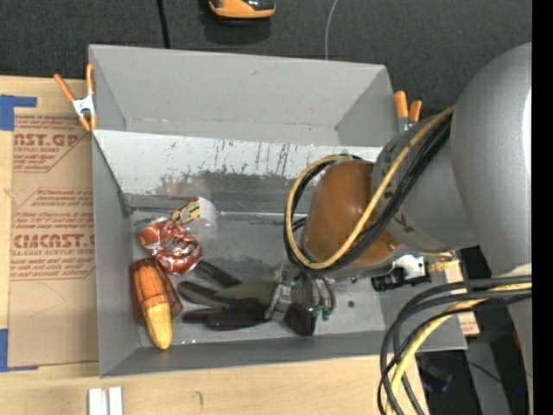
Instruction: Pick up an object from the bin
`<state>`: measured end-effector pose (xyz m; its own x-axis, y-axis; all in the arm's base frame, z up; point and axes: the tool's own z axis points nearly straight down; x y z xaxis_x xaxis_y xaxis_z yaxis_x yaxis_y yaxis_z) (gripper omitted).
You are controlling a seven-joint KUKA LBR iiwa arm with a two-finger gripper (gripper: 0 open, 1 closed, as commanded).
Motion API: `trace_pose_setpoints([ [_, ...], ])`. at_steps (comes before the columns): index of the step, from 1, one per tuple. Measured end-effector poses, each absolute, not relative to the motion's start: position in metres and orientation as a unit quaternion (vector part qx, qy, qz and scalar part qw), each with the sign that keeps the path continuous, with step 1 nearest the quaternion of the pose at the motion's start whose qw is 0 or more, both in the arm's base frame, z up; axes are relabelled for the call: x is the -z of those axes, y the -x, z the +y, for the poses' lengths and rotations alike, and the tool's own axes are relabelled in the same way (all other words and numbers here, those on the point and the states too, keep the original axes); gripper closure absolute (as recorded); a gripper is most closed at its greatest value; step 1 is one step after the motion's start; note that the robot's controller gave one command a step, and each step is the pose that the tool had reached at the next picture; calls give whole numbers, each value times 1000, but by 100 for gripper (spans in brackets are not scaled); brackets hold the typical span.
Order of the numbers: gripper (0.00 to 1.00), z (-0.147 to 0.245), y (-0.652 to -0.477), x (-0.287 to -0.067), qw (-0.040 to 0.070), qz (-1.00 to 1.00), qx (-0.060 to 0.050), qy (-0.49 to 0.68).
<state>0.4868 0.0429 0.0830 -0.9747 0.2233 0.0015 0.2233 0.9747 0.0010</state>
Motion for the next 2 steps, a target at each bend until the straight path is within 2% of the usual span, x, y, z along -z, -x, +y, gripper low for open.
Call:
trace_pose_setpoints([
  [1,100,43,-487,-83,1,-994,1,112],
  [2,100,41,-489,-137,4,-994,0,109],
])
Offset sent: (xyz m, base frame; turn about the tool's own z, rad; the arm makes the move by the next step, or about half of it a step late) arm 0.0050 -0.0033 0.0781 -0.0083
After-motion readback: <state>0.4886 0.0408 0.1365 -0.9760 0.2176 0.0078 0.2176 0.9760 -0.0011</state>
